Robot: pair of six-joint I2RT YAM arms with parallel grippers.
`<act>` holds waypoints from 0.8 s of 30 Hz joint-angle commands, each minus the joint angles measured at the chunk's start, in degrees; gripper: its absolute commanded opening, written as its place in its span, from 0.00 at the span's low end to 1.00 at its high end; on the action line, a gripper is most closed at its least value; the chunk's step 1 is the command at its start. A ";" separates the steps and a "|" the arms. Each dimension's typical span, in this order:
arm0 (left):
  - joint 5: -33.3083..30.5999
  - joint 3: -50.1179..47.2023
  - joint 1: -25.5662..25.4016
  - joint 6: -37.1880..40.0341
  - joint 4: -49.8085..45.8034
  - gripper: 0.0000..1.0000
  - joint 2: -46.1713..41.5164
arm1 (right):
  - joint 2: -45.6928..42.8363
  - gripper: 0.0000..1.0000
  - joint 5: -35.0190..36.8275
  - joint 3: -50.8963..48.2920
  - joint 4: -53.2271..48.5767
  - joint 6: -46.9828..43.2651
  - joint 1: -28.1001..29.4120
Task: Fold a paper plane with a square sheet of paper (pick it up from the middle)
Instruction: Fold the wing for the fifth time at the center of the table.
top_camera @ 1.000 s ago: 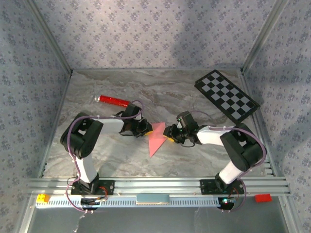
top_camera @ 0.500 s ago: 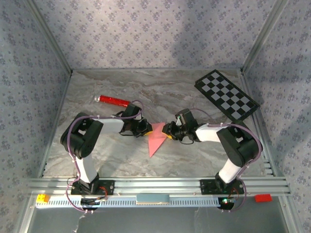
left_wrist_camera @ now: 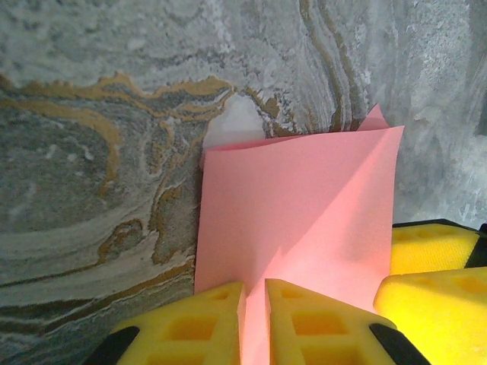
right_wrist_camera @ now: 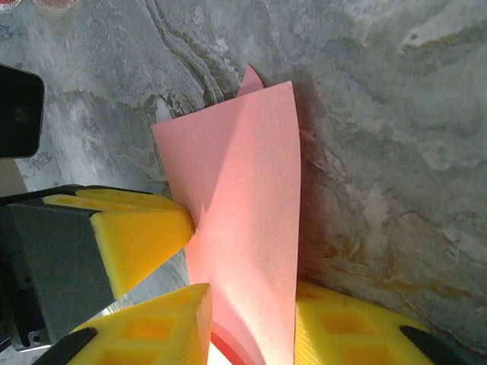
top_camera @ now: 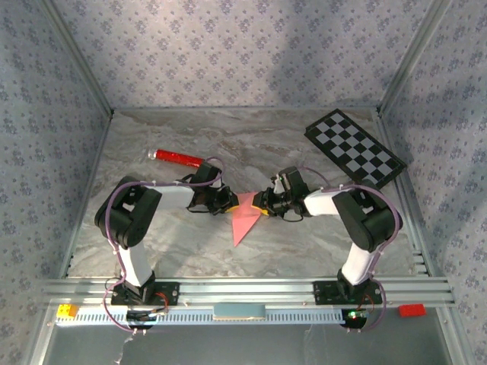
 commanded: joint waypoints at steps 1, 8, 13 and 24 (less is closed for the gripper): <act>-0.78 -0.78 0.13 1.06 -2.51 0.16 0.54 | 1.88 0.30 -2.44 1.60 0.85 -2.29 -0.55; -0.71 -0.86 0.12 1.08 -2.35 0.16 0.43 | 2.88 0.24 -3.83 2.38 0.32 -3.57 -1.40; -0.35 -1.21 0.07 0.99 -1.55 0.16 -0.04 | 4.10 0.17 -4.89 3.29 -0.36 -4.33 -1.65; -4.86 -1.61 0.15 2.88 -2.45 0.42 -7.29 | 2.37 0.04 -3.12 2.36 0.73 -1.55 -1.72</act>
